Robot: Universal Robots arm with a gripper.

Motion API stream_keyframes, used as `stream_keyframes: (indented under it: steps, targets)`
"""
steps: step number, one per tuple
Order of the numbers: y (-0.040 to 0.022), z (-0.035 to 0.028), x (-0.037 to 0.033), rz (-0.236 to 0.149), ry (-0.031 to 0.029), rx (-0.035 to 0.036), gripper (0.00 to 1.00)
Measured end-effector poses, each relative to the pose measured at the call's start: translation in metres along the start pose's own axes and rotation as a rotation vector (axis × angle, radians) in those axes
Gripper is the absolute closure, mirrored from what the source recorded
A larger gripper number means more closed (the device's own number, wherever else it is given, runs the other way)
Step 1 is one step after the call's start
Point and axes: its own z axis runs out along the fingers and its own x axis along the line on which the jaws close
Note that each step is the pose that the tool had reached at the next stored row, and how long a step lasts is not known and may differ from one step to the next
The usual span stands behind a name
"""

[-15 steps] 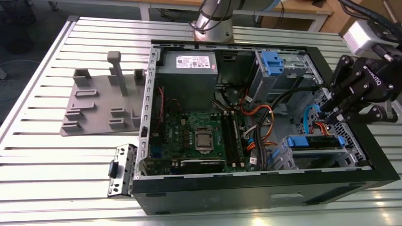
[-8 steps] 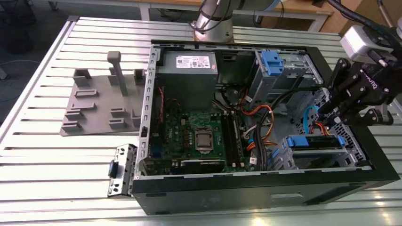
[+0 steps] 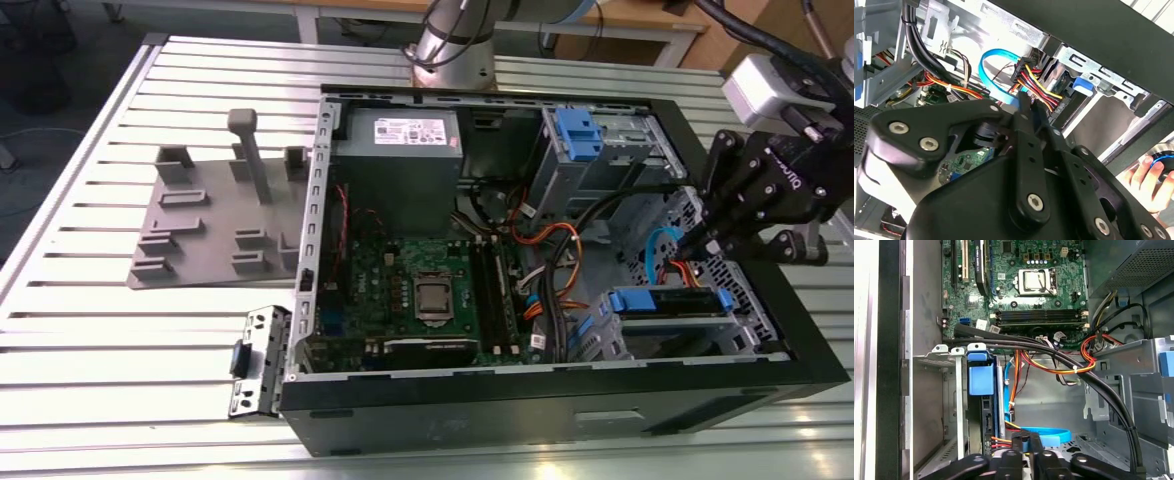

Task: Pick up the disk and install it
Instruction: 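Insert the second disk wire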

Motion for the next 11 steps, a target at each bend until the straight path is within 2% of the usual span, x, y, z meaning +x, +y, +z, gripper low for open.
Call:
stream_keyframes:
  steps: [1,11]
  targets:
    - [0.0,0.0,0.0,0.0,0.0,0.0,0.84]
    - [0.0013,0.0003,0.0019,0.0,-0.0001,0.0,0.84]
